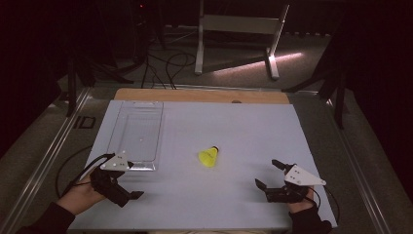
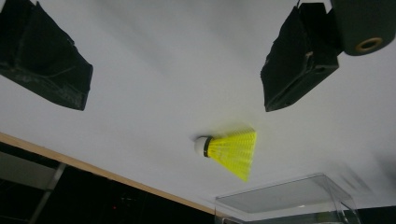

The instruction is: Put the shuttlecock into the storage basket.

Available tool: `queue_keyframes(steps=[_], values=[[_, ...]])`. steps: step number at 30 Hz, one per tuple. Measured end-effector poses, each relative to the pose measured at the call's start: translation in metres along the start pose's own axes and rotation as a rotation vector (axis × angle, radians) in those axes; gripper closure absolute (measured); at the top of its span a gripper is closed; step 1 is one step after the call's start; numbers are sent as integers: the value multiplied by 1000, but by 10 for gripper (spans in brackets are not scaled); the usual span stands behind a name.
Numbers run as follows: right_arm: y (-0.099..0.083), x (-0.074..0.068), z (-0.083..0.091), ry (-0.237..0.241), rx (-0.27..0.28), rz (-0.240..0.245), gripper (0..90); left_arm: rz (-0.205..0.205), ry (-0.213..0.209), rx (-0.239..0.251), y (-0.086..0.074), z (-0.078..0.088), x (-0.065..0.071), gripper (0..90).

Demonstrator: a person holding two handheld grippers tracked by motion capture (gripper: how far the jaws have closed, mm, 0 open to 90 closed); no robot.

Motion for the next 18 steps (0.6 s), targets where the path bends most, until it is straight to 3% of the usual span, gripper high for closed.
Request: queue_keyframes(steps=[4,10,18], values=[[1,0,1,-13,-3,3,87,26,13,-25,0,-2,-1,1],[1,1,1,-15,-10,0,87,23,7,-133,-2,-5,2,0],[1,0,1,-12,-9,2,87,54,19,-270,3,-12,5,1]])
Point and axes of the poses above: each handheld gripper's, and its own axes: z roughly backward along the jaws, y roughly out of its top, x roughly to its right, the point moved 4 cm from there along -z, roughly forward along the jaws, and after that the axes turned 7 degrees about z, right-handed, at the moved point
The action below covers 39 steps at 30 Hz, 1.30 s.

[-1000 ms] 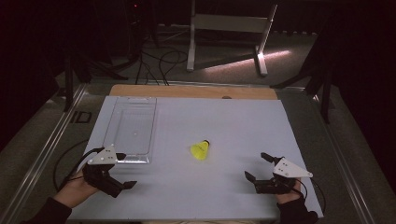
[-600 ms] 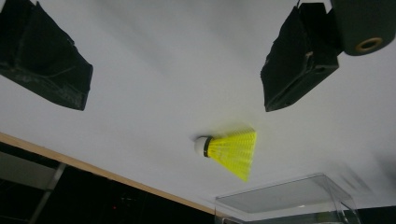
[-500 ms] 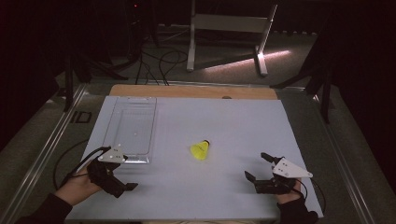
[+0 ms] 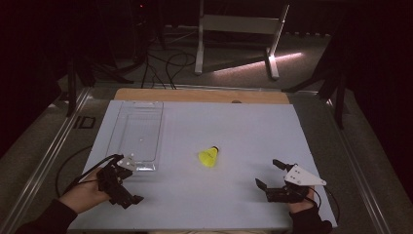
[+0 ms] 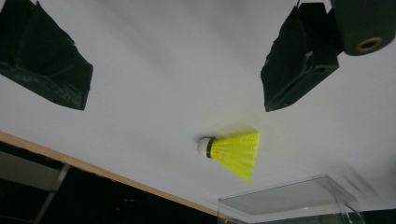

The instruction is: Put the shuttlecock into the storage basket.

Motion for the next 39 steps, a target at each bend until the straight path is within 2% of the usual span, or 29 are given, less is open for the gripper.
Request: queue_keyframes(steps=[2,5,10,14,15,18,22,28,31,34,35,39], values=[[0,0,0,-1,-1,0,87,16,17,-43,2,-3,2,1],[0,0,0,2,-3,1,87,15,20,-82,7,-7,10,1],[0,-1,-1,9,-6,1,87,24,16,-112,15,-14,20,1],[0,-1,-1,11,-5,3,87,62,2,-121,21,-17,21,1],[0,-1,-1,12,-5,3,87,78,4,-113,23,-17,21,1],[0,-1,-1,13,-4,4,87,93,-16,-82,29,-15,23,1],[0,-2,-1,14,-5,2,87,87,-7,-58,37,-14,27,1],[0,-2,-1,17,-5,3,87,79,-45,-5,52,-17,34,1],[0,-2,-1,16,-4,5,87,71,-41,-4,58,-20,36,1],[0,-2,-1,18,-4,3,87,80,-60,4,64,-24,37,1],[0,-2,-1,18,-4,4,87,79,-50,2,66,-25,36,1],[1,-2,-1,19,0,6,87,75,-54,8,75,-29,39,1]])
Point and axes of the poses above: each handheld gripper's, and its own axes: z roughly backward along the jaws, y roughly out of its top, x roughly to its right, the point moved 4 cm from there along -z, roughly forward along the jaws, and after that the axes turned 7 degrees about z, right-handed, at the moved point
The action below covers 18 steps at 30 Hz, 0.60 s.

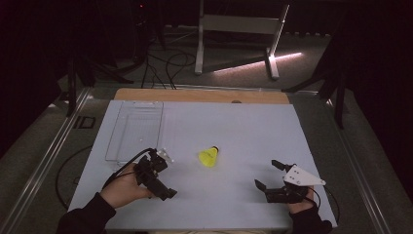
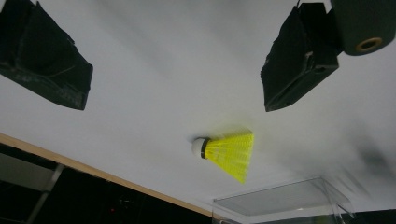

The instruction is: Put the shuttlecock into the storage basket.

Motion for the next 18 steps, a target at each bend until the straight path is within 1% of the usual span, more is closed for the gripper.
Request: queue_keyframes(steps=[1,5,8,11,12,14,16,18], values=[[0,0,0,0,0,0,87,-7,-4,-1,3,-1,1,1],[0,0,0,0,2,-2,87,-18,-4,35,14,0,4,1],[0,0,0,2,3,-5,87,-18,-7,60,22,1,5,1],[0,0,0,5,3,-5,87,-17,3,69,30,0,5,1],[0,0,0,4,3,-5,87,-15,-1,66,32,0,5,1],[0,0,0,6,4,-6,87,-11,7,66,37,-2,4,1],[0,0,0,6,3,-6,87,-18,13,53,41,-4,3,1],[0,0,0,6,3,-4,87,-17,12,45,45,-7,3,1]])
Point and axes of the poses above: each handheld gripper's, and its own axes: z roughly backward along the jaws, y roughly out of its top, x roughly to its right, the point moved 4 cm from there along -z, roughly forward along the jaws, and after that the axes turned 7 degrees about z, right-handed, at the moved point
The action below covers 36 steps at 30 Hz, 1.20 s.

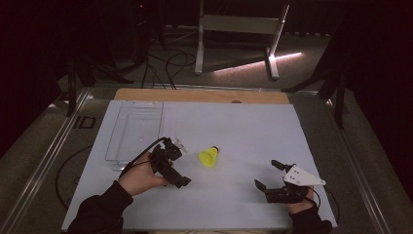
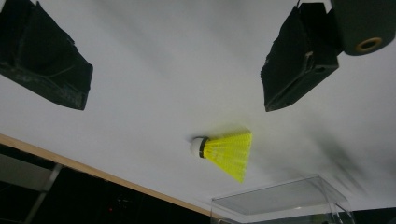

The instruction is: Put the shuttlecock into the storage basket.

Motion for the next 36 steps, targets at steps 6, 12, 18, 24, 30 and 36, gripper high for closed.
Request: queue_keyframes(steps=[6,12,18,24,30,36], values=[[0,0,0,3,1,0,87,5,0,-22,15,-8,-2,1],[0,0,0,6,2,-4,87,5,22,-14,30,-11,-6,2],[0,-1,0,12,4,-5,87,-4,24,5,45,-16,-7,2],[0,0,0,15,4,-5,87,-13,23,27,57,-20,-9,6],[0,-1,0,19,3,-8,87,-38,47,20,66,-31,-11,29],[-1,-1,-1,23,2,-6,87,-78,53,6,72,-45,-17,145]])
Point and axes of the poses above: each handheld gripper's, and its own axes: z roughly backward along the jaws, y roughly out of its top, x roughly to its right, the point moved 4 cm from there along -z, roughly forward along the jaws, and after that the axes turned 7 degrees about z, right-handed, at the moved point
